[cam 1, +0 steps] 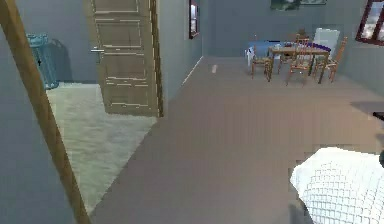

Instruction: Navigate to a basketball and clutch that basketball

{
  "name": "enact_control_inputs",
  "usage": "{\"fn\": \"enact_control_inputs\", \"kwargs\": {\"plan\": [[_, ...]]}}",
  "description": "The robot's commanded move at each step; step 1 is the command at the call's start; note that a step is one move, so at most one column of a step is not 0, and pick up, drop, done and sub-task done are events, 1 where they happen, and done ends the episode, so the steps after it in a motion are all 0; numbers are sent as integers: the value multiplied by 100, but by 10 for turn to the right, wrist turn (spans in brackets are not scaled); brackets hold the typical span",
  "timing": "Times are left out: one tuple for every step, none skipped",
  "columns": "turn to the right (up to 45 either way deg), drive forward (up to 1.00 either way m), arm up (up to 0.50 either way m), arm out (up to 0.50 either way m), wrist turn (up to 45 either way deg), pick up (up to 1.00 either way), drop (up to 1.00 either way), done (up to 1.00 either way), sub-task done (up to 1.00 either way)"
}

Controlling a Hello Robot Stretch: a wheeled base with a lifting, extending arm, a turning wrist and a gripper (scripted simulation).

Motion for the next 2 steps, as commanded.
{"fn": "enact_control_inputs", "kwargs": {"plan": [[450,0,0,0,0,0,0,0,0],[450,0,0,0,0,0,0,0,0]]}}
